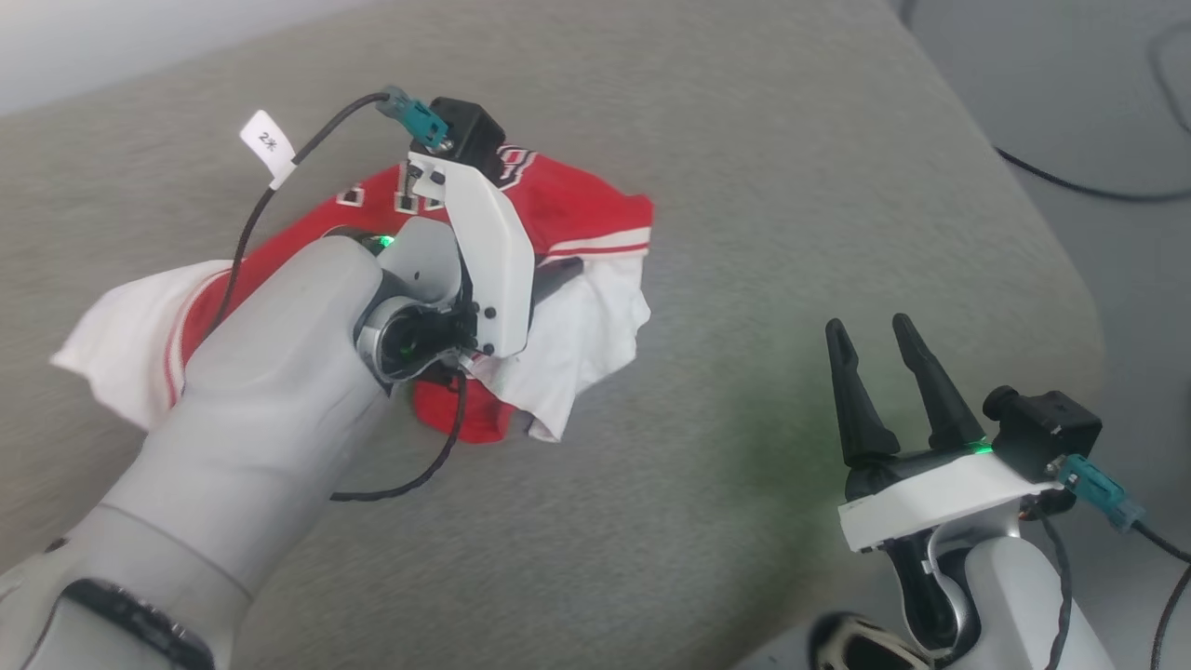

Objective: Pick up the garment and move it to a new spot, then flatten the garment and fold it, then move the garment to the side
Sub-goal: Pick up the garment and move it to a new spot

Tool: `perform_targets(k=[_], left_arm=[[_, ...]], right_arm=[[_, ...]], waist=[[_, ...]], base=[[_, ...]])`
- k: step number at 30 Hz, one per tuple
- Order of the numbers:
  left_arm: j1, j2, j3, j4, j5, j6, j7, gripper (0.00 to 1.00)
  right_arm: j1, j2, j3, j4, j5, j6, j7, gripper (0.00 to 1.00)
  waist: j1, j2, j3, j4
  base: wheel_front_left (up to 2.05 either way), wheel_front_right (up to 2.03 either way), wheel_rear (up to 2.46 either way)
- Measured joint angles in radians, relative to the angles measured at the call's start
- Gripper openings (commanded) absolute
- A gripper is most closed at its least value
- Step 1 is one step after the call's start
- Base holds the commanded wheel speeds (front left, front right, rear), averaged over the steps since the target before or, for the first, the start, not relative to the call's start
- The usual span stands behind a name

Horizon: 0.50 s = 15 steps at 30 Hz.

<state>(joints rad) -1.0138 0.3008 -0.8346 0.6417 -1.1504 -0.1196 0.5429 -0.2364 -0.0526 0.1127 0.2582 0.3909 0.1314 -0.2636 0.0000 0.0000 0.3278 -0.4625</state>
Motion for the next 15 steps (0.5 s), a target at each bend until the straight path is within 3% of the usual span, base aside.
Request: perform_targets(k=[9,13,15], left_arm=[[-0.079,-0.053,-0.08,0.207,0.066,-0.009,-0.03,0.0],[-0.117,-0.051,-0.134,0.234,0.086,-0.013,-0.02,0.0],[-0.14,-0.032,-0.206,0.218,0.111,-0.013,-0.012,0.02]], right_arm=[[0.008,0.0,-0.004,-0.005,0.061,0.0,0.0,1.0],[0.007,0.0,-0.006,-0.02,0.076,0.0,0.0,1.0],[0.007,0.001,-0.006,-0.023,0.082,0.0,0.0,1.0]], waist=[[0.0001,0.0,0.082,-0.105],[0.0,0.0,0.113,-0.116],[0.0,0.0,0.124,-0.12]], base=[[0.0,0.0,0.0],[0.0,0.0,0.0],[0.0,0.0,0.0]])
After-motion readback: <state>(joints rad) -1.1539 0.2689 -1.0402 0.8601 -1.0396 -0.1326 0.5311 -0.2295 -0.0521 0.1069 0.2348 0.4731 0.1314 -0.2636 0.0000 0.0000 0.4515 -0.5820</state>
